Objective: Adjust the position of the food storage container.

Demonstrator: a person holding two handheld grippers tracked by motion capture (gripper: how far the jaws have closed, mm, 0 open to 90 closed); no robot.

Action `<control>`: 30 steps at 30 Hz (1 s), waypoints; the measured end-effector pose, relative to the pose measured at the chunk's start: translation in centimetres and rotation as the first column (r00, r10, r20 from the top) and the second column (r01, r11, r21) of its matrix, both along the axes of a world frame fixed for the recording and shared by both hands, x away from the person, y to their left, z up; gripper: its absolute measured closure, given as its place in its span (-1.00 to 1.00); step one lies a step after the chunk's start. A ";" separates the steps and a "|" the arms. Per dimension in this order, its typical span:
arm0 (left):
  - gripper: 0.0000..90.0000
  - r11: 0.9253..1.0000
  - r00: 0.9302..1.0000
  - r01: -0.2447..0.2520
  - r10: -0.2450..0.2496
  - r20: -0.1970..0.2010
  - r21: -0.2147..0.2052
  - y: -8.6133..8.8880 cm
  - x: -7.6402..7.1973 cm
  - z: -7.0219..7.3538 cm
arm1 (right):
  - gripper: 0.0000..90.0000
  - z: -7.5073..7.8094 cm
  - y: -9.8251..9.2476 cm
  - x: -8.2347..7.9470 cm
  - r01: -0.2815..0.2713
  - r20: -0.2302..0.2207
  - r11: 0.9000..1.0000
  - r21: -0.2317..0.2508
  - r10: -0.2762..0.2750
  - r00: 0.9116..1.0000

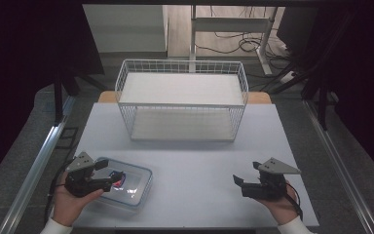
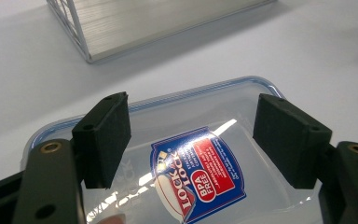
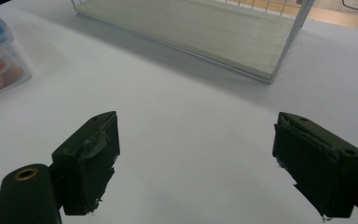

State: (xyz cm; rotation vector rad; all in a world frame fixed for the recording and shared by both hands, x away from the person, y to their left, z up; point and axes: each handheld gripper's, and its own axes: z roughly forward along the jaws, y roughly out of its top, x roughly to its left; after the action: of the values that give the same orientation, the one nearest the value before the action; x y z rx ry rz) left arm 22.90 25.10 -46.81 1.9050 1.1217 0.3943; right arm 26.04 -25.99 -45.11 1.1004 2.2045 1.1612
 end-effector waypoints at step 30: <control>-0.36 0.999 0.999 -0.032 0.032 0.019 -0.003 2.3 -1.5 1.3 | -0.61 -0.4 1.0 0.5 -0.019 -0.057 1.000 -0.008 0.018 0.998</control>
State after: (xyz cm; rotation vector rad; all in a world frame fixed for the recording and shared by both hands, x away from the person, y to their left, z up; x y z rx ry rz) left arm 21.40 27.44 -45.54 1.8793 1.1406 0.4276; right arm 26.58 -25.03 -45.54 1.1249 2.2651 1.1404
